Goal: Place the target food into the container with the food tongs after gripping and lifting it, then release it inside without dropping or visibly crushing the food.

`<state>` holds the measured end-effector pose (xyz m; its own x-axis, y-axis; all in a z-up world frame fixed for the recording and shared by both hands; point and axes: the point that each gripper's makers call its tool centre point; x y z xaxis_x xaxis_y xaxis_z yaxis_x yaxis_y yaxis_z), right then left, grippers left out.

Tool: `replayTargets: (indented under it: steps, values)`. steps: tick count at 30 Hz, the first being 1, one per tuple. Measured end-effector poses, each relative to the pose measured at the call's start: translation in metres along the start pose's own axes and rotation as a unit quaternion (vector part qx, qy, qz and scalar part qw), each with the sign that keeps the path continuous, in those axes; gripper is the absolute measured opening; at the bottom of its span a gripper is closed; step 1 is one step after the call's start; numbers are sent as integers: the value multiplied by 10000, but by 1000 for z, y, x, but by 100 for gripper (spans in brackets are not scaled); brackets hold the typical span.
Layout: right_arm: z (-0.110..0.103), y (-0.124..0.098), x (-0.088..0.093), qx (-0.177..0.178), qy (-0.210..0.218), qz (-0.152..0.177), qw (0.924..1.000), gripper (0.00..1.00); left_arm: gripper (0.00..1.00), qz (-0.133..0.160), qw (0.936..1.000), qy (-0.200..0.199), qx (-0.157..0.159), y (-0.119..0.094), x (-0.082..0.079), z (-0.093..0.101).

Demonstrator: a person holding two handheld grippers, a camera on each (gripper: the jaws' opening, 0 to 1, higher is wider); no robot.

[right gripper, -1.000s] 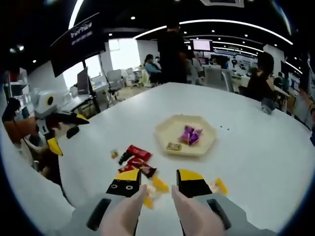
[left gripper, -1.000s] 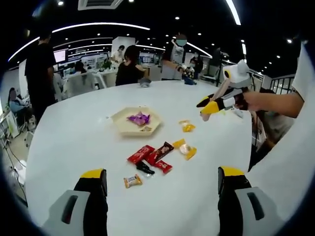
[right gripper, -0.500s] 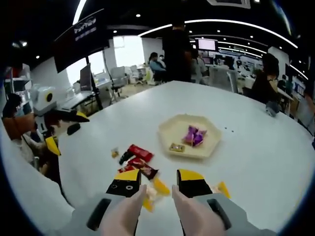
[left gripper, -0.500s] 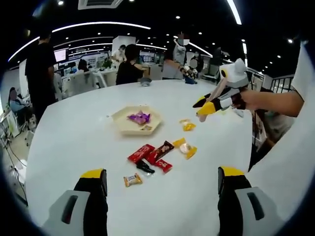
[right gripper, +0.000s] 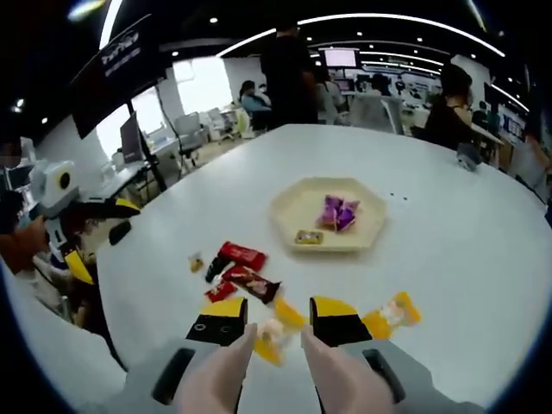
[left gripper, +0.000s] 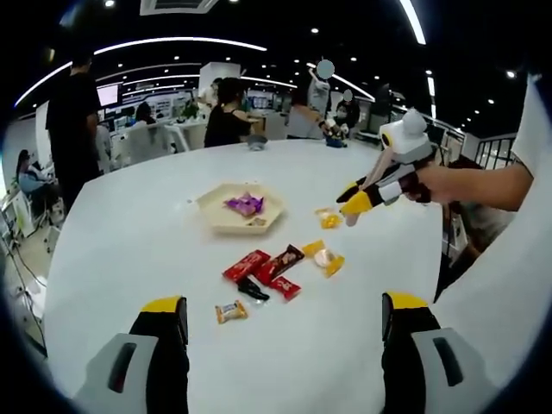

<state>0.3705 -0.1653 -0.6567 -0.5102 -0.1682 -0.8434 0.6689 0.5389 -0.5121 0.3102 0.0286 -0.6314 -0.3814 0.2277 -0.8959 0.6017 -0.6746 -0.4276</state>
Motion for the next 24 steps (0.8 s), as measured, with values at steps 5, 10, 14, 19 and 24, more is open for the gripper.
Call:
replayTargets:
  steps: [5, 10, 14, 19, 24]
  values:
    - [2, 5, 12, 129, 344, -71, 9993, 28, 93, -9, 10000, -1, -10, -2, 1, -1]
    - [3, 10, 24, 242, 510, -201, 9982, 28, 93, -28, 10000, 10, -33, -4, 1, -2]
    - [4, 12, 27, 298, 607, -227, 9974, 28, 93, -27, 10000, 5, -44, -5, 2, -3]
    - [3, 17, 30, 292, 732, -271, 9965, 28, 93, -37, 10000, -1, -32, -5, 2, -1]
    - [0, 20, 32, 212, 892, -309, 9953, 26, 93, -59, 10000, 7, -50, -8, 3, -3]
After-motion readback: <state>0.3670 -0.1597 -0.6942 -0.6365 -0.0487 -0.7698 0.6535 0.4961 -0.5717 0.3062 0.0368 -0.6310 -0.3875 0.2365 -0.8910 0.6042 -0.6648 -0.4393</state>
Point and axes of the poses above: the point that each gripper's makers call its tool centre point, and the gripper's own axes: y roughly forward along the fingers, z roughly to its right, x roughly out of its underside, and after that the axes turned 7 degrees about z, right-handed
